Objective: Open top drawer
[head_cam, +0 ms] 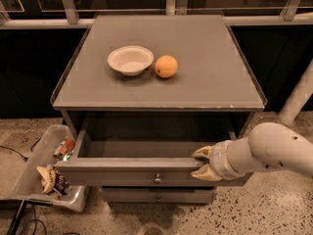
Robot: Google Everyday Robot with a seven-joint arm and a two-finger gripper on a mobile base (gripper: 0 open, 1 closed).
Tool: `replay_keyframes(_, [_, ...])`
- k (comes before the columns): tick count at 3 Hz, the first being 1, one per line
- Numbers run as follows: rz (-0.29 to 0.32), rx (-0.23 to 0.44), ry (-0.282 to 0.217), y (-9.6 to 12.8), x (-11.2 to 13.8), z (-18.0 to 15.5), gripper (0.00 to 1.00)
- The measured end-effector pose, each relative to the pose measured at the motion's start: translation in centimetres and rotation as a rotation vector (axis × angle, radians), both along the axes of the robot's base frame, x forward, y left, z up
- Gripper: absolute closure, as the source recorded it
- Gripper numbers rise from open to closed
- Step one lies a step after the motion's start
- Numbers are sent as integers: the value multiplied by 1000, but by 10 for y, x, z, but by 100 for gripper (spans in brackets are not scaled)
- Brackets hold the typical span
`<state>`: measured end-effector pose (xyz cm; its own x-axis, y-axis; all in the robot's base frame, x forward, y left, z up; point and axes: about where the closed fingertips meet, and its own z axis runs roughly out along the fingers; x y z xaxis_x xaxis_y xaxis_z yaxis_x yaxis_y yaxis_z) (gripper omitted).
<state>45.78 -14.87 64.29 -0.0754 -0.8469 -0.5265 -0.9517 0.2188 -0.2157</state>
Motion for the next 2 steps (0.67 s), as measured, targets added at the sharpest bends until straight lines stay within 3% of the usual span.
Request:
replay_keyframes(1, [0, 0, 0, 0, 0, 0, 11])
replay_keyframes(2, [0, 0, 0, 0, 0, 0, 15])
